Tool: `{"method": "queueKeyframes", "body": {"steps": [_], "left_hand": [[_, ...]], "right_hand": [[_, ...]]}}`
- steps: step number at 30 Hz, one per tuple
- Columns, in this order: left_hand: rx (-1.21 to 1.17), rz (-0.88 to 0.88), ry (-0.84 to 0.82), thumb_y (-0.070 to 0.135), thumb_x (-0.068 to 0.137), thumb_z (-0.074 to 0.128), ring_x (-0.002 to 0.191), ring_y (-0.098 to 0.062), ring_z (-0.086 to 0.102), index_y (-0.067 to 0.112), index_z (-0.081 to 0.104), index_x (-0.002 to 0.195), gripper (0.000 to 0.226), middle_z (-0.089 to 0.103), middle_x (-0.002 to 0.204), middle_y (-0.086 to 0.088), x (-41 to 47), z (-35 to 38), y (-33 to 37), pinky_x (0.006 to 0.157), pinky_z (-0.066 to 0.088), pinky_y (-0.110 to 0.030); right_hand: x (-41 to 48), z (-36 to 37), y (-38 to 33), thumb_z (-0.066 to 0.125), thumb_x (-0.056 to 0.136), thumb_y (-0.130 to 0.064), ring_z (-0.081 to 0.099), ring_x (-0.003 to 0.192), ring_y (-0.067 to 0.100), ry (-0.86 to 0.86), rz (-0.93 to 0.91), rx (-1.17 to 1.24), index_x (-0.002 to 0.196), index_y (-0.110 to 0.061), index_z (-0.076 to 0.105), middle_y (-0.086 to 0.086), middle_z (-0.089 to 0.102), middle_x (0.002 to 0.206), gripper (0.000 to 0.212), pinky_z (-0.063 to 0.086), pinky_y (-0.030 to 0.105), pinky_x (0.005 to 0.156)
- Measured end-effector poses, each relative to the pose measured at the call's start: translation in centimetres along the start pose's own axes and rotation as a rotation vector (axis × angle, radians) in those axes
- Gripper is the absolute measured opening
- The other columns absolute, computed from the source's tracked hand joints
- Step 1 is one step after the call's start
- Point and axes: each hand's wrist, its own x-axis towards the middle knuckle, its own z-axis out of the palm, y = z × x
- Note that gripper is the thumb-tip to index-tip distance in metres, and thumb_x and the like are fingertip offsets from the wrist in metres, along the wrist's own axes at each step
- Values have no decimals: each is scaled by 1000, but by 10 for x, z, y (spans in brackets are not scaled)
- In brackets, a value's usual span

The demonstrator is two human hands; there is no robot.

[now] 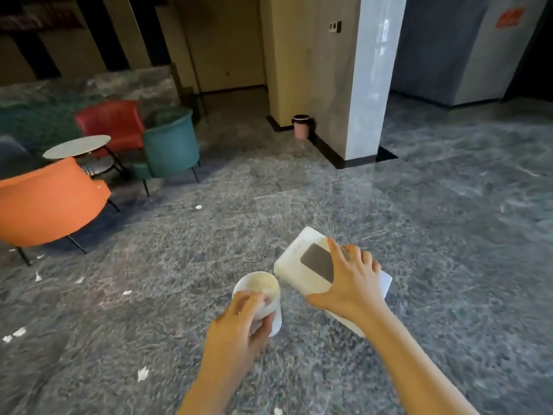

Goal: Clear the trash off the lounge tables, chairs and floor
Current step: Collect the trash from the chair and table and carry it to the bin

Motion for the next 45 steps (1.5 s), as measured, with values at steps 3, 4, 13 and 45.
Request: {"method": "queueKeyframes", "body": {"steps": [3, 4, 13, 45], "left_hand": [[60, -7, 4, 38, 84, 53, 44, -5, 47, 24, 54, 91, 16, 62, 90, 7, 91, 29, -23, 40, 27, -8], [84, -9, 2, 38, 84, 54, 45, -5, 47, 21, 58, 86, 18, 62, 88, 8, 117, 38, -31, 41, 27, -8], [143, -37, 74, 40, 86, 47, 48, -6, 51, 16, 64, 86, 30, 63, 92, 8, 339, 157, -159, 38, 34, -14], [289, -119, 231, 45, 76, 58, 51, -21, 62, 17, 66, 88, 31, 67, 94, 3, 1307, 477, -633, 37, 42, -23]], "right_hand": [[104, -7, 13, 68, 54, -65, 27, 124, 27, 12, -30, 11, 145, -28, 9, 3, 29, 136, 113, 20, 37, 103], [135, -7, 16, 68, 54, -65, 27, 124, 27, 5, -35, 12, 144, -29, 9, 4, 29, 136, 114, 20, 37, 104], [409, 63, 43, 65, 54, -70, 26, 123, 27, -40, -91, -26, 145, -30, 6, 4, 28, 138, 116, 19, 37, 104], [1507, 195, 113, 69, 58, -61, 27, 126, 32, 90, 73, 147, 142, -25, 14, 7, 30, 139, 107, 19, 45, 104]]}}
